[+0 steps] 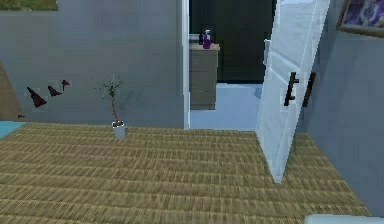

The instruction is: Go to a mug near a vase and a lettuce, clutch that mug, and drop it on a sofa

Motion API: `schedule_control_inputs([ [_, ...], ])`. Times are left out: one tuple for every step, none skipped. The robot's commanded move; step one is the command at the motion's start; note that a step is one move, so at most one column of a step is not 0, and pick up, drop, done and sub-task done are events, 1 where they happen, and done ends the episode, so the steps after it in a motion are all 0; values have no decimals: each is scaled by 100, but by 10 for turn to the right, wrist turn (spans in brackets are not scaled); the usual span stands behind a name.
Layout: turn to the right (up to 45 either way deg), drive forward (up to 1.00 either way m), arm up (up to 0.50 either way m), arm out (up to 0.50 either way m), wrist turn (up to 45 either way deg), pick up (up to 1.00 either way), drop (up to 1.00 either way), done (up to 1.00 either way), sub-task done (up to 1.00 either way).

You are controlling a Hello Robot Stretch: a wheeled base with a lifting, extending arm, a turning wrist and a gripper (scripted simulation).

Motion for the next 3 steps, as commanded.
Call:
schedule_control_inputs([
  [0,0,0,0,0,0,100,0,0],
  [0,0,10,0,0,0,0,0,0],
  [0,0,0,-8,0,0,0,0,0],
])
